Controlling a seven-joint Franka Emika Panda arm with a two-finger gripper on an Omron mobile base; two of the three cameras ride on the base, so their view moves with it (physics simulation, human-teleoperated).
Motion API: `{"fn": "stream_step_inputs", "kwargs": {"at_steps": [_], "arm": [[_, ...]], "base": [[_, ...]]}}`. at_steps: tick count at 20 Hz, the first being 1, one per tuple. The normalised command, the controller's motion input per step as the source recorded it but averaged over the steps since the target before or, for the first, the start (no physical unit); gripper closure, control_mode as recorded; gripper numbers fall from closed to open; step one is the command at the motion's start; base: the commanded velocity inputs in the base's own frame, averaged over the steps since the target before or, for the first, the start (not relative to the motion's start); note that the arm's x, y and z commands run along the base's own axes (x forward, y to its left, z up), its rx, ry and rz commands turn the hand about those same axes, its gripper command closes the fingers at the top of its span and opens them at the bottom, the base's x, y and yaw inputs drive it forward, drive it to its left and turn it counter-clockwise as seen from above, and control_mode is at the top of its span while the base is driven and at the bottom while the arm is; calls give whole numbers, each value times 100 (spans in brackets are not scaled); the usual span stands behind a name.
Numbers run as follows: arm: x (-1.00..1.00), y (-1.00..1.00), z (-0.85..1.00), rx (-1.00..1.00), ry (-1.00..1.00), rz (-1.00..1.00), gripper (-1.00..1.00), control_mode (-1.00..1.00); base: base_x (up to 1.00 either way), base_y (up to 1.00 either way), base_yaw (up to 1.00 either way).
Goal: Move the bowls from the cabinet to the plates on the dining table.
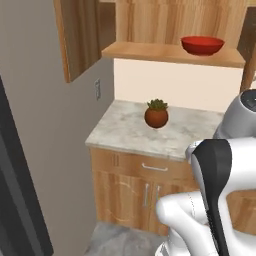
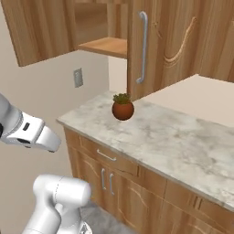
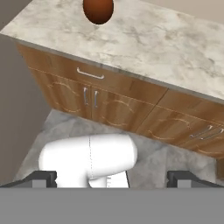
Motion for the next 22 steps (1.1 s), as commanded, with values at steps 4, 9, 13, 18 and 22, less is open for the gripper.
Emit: {"fn": "stream_step_inputs", "kwargs": {"at_steps": [4,9,13,18,22], "arm": [[0,0,0,0,0,0,-100,100],[0,0,0,0,0,0,-100,100],[0,0,0,0,0,0,-100,100],[0,0,0,0,0,0,-100,100],[0,0,0,0,0,0,-100,100]], "base": [[100,3,-14],[76,14,-12],[47,46,-9],[54,40,-9],[70,21,-14]]}}
